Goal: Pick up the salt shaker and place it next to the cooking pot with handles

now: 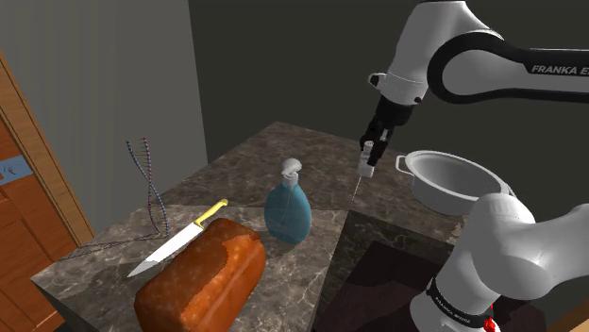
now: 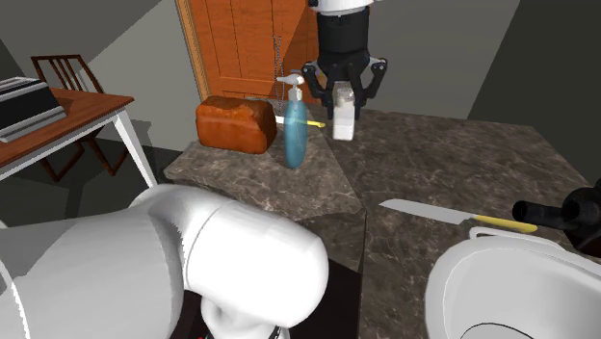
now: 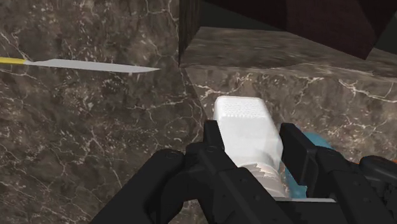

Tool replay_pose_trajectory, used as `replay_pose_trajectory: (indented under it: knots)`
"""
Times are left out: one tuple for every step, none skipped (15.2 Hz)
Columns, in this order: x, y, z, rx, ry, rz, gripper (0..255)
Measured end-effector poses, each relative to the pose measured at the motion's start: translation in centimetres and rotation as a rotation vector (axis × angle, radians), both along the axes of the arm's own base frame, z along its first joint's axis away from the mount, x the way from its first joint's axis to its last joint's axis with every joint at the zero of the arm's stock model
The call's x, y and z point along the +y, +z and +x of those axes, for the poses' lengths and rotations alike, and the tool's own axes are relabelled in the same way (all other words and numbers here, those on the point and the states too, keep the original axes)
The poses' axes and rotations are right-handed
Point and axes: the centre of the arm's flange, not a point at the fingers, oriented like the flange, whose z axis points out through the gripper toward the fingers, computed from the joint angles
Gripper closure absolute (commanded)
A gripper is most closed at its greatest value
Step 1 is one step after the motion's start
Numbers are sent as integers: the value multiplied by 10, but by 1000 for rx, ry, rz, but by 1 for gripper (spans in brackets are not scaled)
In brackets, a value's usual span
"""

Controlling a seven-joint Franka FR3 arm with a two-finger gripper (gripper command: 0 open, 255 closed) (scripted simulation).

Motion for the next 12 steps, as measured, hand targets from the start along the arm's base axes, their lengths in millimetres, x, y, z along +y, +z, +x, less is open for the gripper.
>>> replay_pose_trajectory:
  knots:
    - [-14,-3,-1,0,0,0,255]
    - [-28,0,0,0,0,0,255]
    - [-41,3,-3,0,0,0,255]
    - [-54,4,-3,0,0,0,255]
    - [-67,1,-4,0,0,0,255]
    - [-80,-2,-5,0,0,0,255]
    - [-93,2,-7,0,0,1,255]
    - [-106,-1,-5,1,0,0,255]
    - [-117,2,-5,1,1,0,255]
    - [-131,1,-7,0,0,1,255]
    - [-144,1,-10,0,0,1,255]
    - [-157,0,-11,0,0,1,255]
